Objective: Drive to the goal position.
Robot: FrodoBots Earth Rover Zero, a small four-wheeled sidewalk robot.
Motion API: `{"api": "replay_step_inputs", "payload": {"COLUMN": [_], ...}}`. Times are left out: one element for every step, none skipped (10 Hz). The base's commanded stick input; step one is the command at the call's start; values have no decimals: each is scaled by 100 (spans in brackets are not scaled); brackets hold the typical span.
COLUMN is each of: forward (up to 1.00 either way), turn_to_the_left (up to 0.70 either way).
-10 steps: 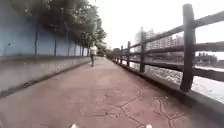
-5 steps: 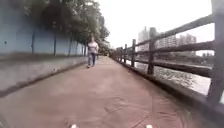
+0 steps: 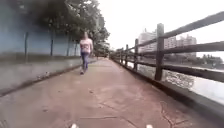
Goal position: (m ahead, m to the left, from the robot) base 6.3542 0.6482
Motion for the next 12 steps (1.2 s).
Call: {"api": "replay_step_inputs", "payload": {"forward": [100, 100, 100, 100, 100, 100, 100, 100, 100, 37, 0, 16], "turn_to_the_left": [0, 0, 0, 0, 0, 0, 0, 0, 0, 0, 0, 0]}}
